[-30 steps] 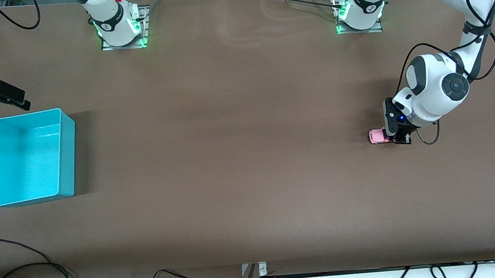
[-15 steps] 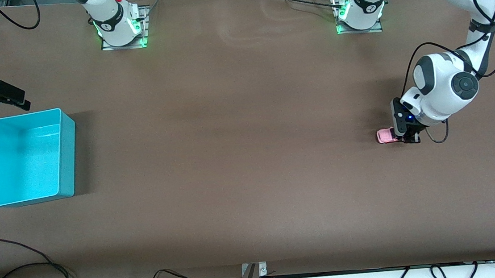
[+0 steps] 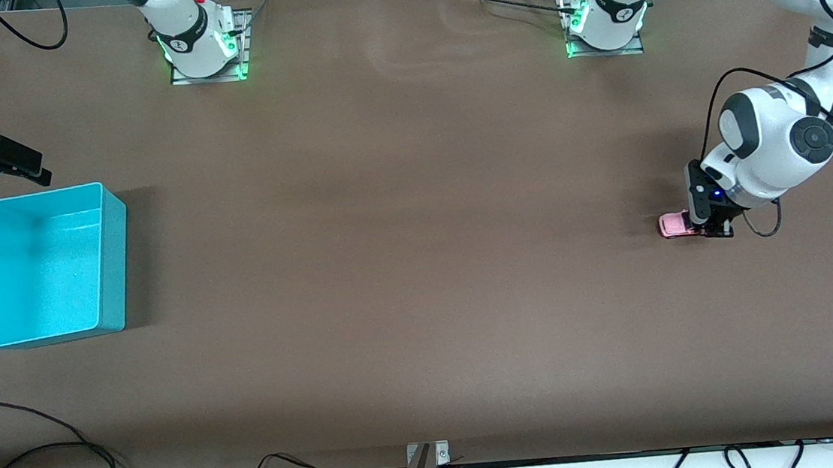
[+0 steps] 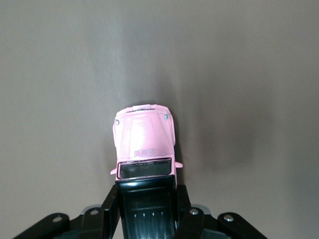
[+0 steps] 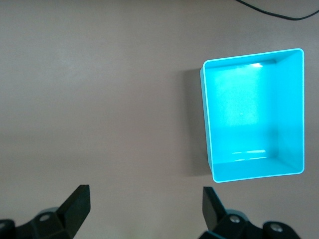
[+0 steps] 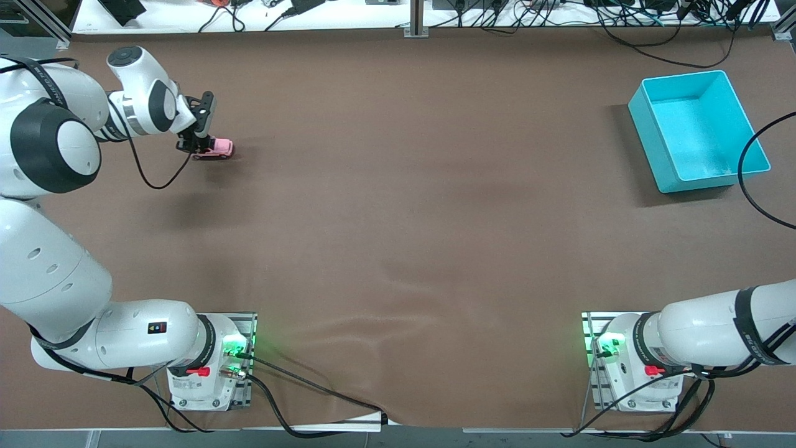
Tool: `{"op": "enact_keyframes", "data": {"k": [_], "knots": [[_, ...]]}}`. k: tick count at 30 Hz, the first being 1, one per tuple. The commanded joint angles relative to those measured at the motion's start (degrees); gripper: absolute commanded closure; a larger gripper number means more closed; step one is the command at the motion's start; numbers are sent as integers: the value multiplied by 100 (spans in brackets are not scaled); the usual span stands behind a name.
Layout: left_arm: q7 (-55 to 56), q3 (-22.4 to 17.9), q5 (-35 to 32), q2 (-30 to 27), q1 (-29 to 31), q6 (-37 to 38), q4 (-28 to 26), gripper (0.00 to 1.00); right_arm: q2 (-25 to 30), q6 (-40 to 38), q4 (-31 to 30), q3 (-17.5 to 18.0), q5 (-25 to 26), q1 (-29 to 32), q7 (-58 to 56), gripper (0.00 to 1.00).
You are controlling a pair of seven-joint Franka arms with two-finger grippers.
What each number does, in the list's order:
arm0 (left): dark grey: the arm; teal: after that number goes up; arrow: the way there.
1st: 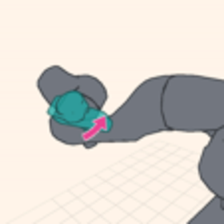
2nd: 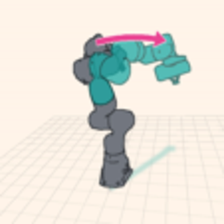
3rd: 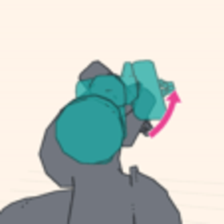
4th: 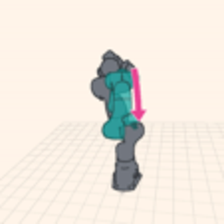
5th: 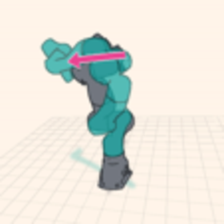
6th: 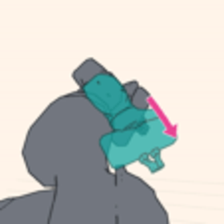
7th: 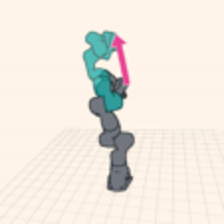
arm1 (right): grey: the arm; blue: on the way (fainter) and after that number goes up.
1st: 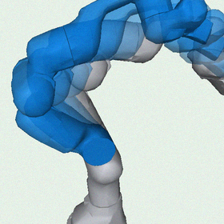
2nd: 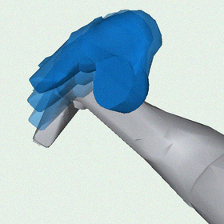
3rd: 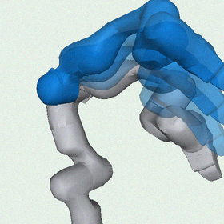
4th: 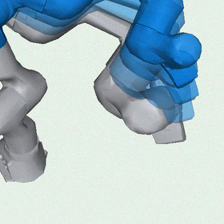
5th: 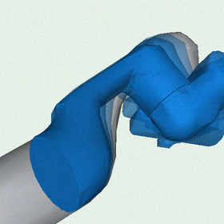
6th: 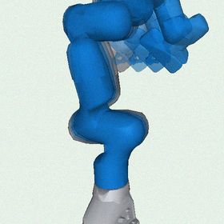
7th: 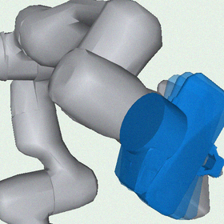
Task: Wind and store pink jeep toy
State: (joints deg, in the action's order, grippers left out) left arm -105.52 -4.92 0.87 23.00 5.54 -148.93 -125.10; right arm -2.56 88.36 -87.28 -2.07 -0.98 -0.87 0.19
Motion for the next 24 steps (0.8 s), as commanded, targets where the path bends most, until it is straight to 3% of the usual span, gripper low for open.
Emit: {"op": "enact_keyframes", "data": {"k": [1,13,21,22,23,24], "knots": [[-592,-246,177,477,157,-31,-14,100,-51,-74,123,5,-104,8,69,0],[-1190,-352,150,706,632,-224,65,100,-60,-39,132,5,-95,-1,78,0],[-1147,-361,221,697,632,-233,100,100,-60,5,132,5,-95,-27,96,0],[-1146,-361,282,688,624,-233,100,94,-60,5,141,5,-95,-27,87,0],[-1146,-352,361,680,623,-233,126,78,-60,5,141,5,-95,-27,87,0],[-1138,-352,457,662,615,-233,179,44,-60,5,141,5,-104,-27,96,0]]}}
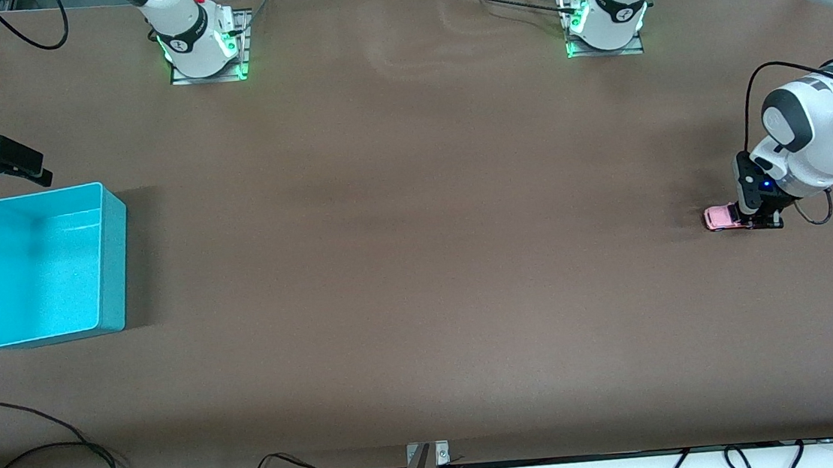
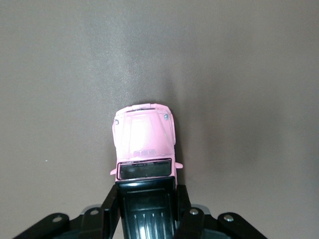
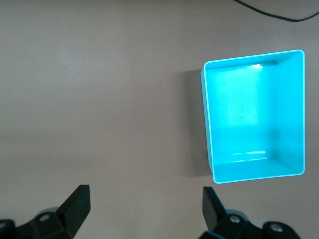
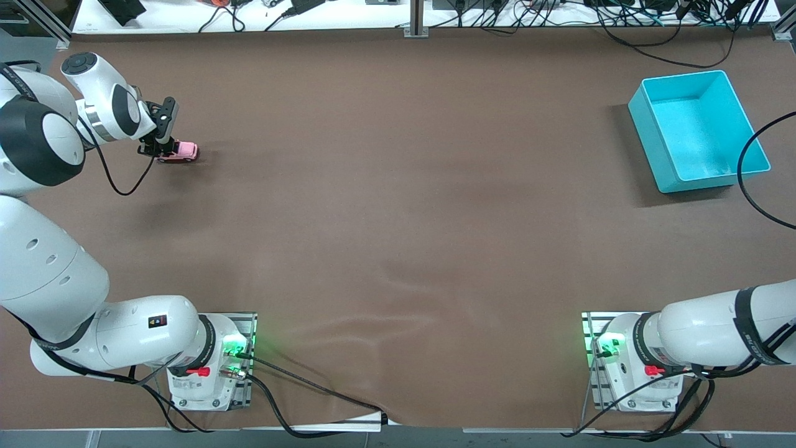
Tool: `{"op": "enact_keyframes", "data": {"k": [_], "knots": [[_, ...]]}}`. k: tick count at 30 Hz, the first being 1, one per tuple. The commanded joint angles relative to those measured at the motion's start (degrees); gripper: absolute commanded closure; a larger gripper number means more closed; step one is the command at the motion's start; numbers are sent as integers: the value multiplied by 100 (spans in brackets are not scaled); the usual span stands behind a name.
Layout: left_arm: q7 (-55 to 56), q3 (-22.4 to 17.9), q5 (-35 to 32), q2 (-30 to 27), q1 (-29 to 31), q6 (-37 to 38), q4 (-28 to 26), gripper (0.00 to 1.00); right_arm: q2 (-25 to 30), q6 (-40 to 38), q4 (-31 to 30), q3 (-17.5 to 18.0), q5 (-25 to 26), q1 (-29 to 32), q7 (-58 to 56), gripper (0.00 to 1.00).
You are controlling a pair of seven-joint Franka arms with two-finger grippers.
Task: Wind and store pink jeep toy
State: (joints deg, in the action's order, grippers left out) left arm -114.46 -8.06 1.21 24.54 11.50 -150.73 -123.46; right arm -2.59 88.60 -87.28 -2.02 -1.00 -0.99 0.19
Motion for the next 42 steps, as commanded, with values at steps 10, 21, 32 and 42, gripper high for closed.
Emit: {"op": "enact_keyframes", "data": {"k": [10,21,32,42], "knots": [[-226,103,626,156,-51,903,514,0,-93,17,150,8,-102,-33,95,0],[951,129,-191,-617,-262,3988,2079,0,-93,8,150,-1,-102,-15,95,0],[1953,138,-103,-1522,-675,3991,2432,0,-40,-62,159,-9,-102,-103,87,0],[2033,147,-165,-1725,-702,3568,2423,0,-40,-62,150,-1,-102,-103,113,0]]}}
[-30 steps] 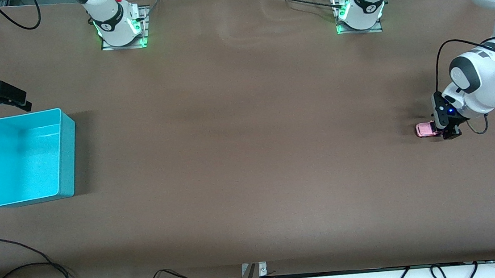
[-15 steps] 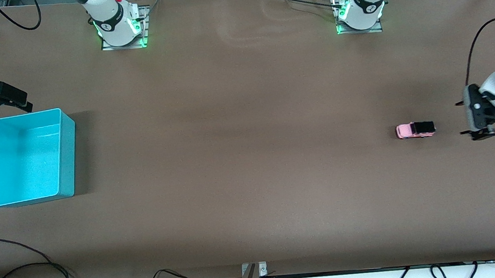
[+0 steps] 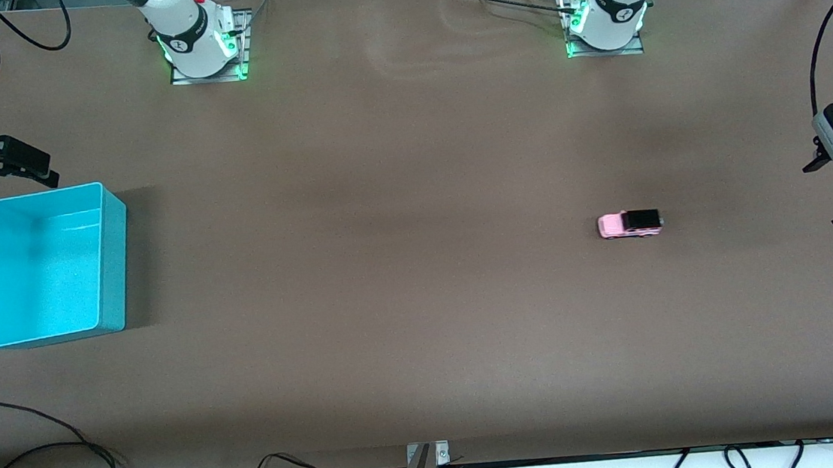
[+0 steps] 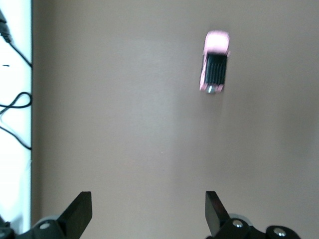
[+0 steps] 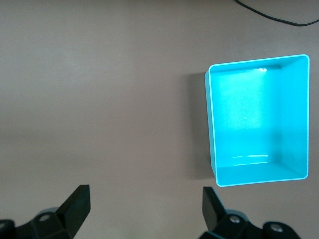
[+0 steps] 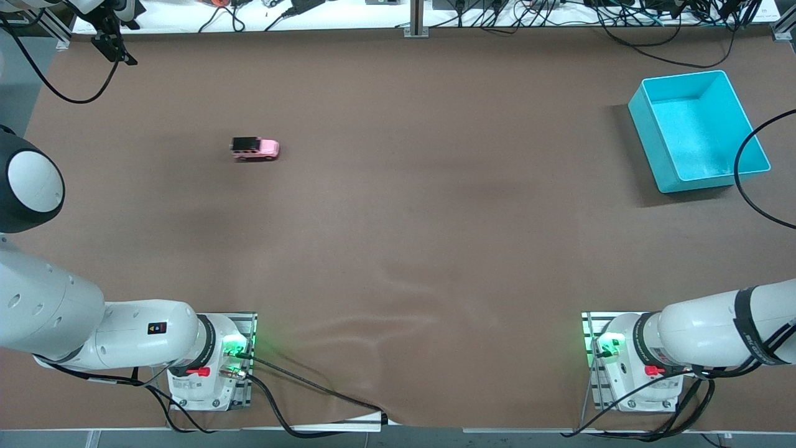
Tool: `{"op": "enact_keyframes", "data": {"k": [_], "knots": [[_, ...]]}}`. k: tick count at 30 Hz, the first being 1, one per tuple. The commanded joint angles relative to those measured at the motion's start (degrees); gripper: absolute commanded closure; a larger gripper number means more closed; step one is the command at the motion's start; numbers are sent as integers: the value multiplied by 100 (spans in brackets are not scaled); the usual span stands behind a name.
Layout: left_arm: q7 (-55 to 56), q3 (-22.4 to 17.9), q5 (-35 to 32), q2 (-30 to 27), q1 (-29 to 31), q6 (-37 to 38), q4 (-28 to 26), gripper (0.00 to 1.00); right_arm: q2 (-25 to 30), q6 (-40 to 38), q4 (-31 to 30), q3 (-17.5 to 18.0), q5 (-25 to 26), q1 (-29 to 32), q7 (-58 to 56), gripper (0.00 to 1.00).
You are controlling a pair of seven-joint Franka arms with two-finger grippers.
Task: Wind and store pink jeep toy
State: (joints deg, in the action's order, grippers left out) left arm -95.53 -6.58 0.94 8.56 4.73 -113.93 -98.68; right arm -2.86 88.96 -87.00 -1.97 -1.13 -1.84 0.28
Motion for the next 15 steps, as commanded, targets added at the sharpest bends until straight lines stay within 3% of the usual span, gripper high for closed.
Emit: {"op": "enact_keyframes", "data": {"k": [1,15], "knots": [[184,7,-147,-144,-77,-112,-55,0,-13,-107,113,-14,-89,-19,103,0],[2116,403,-569,-627,-130,-42,-90,0,-48,-63,139,-5,-89,-27,121,0]]}}
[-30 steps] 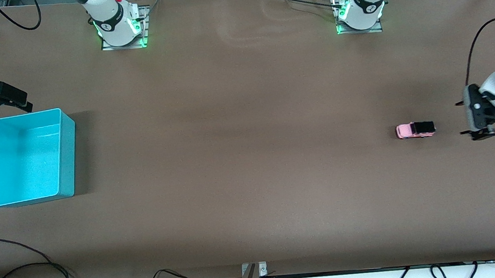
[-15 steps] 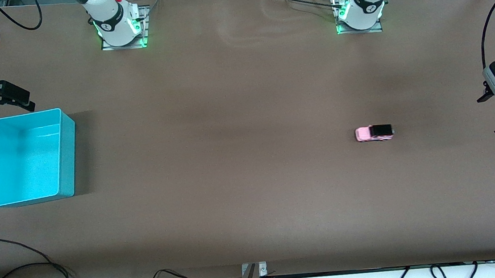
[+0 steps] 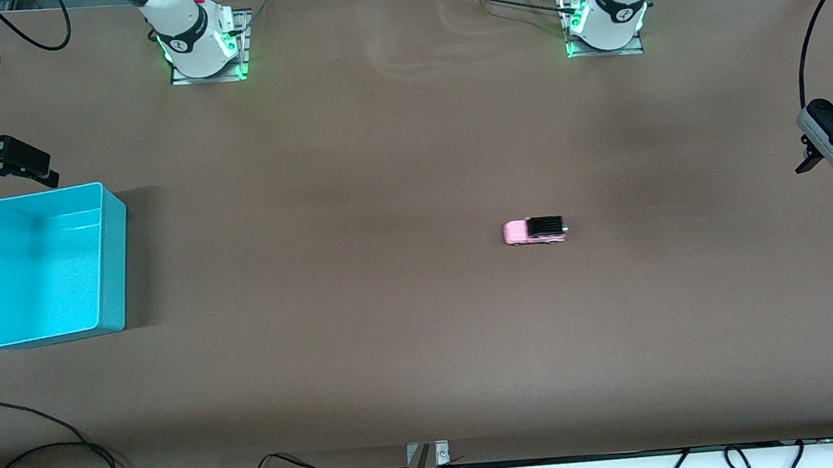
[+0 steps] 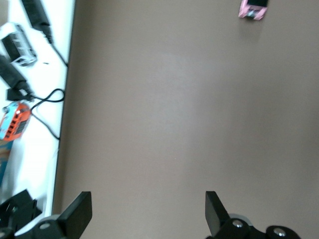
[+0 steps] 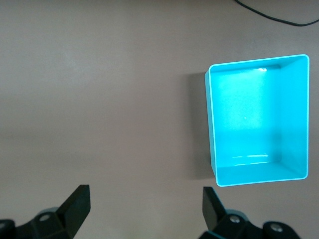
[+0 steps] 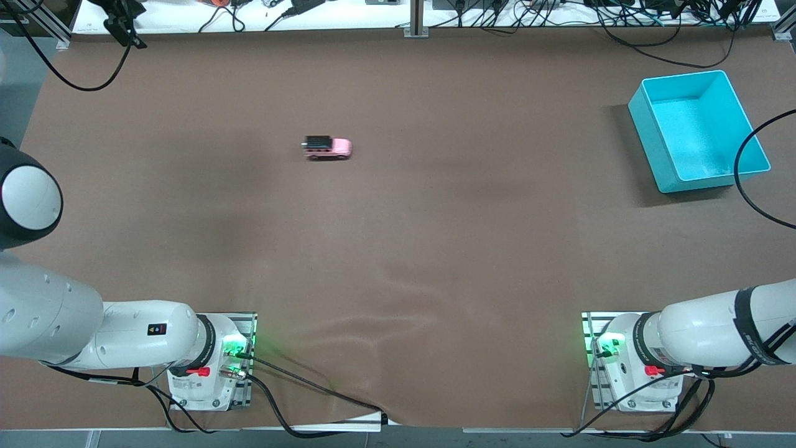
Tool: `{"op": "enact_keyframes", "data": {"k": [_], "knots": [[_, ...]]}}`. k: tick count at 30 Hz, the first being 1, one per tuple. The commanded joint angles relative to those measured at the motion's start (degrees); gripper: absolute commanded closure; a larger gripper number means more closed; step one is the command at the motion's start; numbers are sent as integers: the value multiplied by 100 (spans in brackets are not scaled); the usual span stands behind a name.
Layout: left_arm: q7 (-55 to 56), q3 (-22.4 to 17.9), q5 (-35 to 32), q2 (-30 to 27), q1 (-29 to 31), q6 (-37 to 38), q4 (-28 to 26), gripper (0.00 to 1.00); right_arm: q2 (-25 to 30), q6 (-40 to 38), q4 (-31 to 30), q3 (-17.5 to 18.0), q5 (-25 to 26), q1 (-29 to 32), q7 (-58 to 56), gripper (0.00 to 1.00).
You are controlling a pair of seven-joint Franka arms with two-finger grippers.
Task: Wind and store pink jeep toy
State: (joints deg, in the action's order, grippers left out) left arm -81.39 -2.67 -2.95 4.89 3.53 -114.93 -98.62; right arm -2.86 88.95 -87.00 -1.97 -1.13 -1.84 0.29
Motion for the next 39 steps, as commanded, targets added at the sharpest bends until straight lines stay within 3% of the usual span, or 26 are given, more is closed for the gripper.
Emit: {"op": "enact_keyframes", "data": {"k": [1,26,33,39], "knots": [[869,12,-179,-304,-10,94,-105,0,-48,-71,139,-5,-89,-27,181,0],[5614,662,-188,-981,25,1517,-131,0,-65,193,-168,57,-45,-36,252,0],[6872,891,-179,-1139,34,1939,-123,0,49,597,-555,48,-71,-36,252,0],[7164,900,-83,-1166,51,2063,-87,0,234,1150,-1082,39,-54,-54,147,0]]}}
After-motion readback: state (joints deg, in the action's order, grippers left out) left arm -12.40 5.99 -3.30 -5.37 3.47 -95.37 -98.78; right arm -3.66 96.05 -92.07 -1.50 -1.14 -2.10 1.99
